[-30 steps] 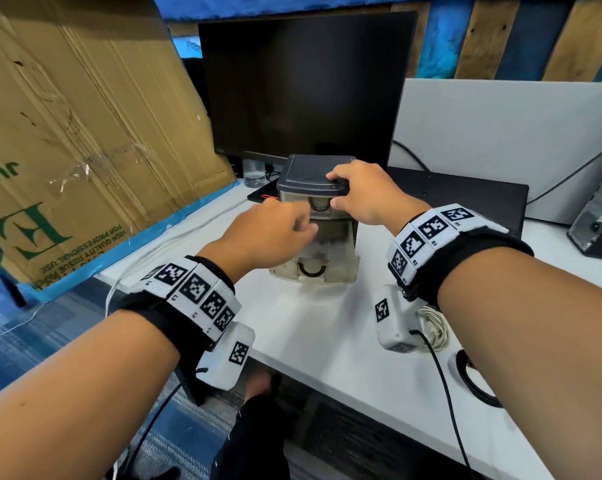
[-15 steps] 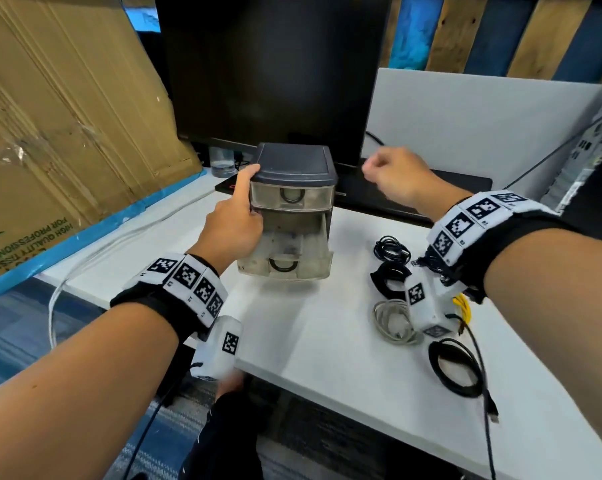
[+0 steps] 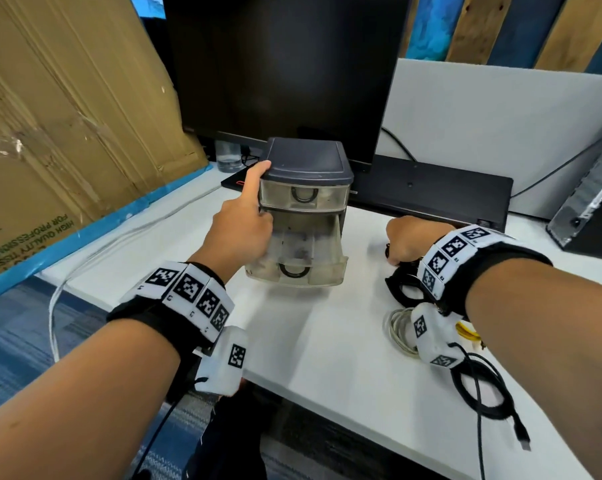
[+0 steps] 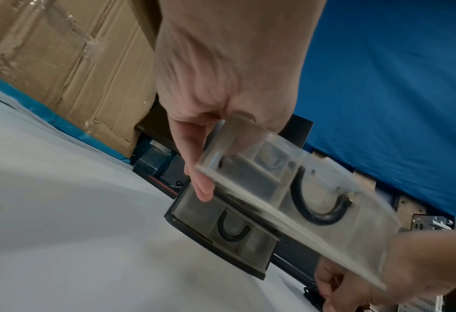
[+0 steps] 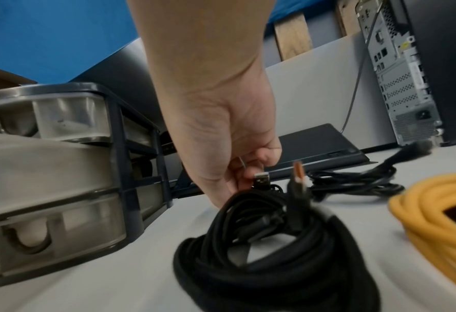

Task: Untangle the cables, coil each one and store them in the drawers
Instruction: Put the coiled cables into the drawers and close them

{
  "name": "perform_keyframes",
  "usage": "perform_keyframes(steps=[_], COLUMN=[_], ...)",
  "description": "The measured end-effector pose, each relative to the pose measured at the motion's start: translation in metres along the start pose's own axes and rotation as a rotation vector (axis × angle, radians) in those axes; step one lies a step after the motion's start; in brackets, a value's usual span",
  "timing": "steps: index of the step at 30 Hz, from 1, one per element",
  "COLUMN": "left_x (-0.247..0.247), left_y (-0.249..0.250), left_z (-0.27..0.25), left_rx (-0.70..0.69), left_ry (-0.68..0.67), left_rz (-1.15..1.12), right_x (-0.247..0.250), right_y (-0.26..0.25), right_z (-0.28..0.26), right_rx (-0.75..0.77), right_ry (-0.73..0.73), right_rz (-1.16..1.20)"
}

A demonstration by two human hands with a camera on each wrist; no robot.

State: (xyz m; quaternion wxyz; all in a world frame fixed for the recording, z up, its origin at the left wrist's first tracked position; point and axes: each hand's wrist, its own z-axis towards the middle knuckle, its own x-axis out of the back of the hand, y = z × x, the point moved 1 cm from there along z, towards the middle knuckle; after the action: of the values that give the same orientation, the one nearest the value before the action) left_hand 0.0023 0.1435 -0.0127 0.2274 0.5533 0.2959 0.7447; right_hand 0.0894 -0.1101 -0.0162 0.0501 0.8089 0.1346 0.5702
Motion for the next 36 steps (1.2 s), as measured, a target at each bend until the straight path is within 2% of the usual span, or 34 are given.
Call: perform_keyframes(steps=[5, 8, 11, 15, 18, 20, 24, 27, 29, 32, 36], left_x=[0.0, 0.0, 0.0, 0.003, 0.004, 0.005, 0.008, 0.01, 0.01, 0.009, 0.007], left_y=[-0.003, -0.003, -0.002, -0.002, -0.003, -0.004, -0.005, -0.006, -0.006, -0.006, -0.007], left_z=[0.0, 0.001, 0.001, -0.001, -0.001, -0.001, -0.001, -0.001, 0.0, 0.0, 0.0], left_rx=[-0.013, -0.015, -0.013, -0.011, -0.012, -0.02, -0.037, -0.04, -0.045, -0.054, -0.049], left_ry=[-0.001, -0.004, -0.012, -0.036, -0.055, -0.062, -0.074, -0.099, -0.091, -0.08, -0.082], left_rz=[0.012, 0.021, 0.019, 0.008, 0.006, -0.002, -0.025, -0.043, -0.043, -0.038, -0.041], right_x=[0.003, 0.017, 0.038, 0.068, 0.085, 0.092, 0.091, 0.08, 0.068, 0.052, 0.043], right_y=[0.004, 0.01, 0.015, 0.012, -0.002, -0.013, -0.033, -0.05, -0.064, -0.082, -0.09], right_z=[0.008, 0.002, -0.016, -0.05, -0.072, -0.087, -0.105, -0.102, -0.094, -0.078, -0.068], right_rx=[-0.009, 0.017, 0.076, 0.274, 0.469, 0.6, 0.772, 0.776, 0.729, 0.622, 0.462], right_ry=[0.099, 0.176, 0.352, 0.682, 0.8, 0.771, 0.535, 0.332, 0.27, 0.297, 0.472], right_rz=[0.006, 0.134, 0.409, 0.766, 0.87, 0.903, 0.804, 0.518, 0.303, 0.152, 0.034])
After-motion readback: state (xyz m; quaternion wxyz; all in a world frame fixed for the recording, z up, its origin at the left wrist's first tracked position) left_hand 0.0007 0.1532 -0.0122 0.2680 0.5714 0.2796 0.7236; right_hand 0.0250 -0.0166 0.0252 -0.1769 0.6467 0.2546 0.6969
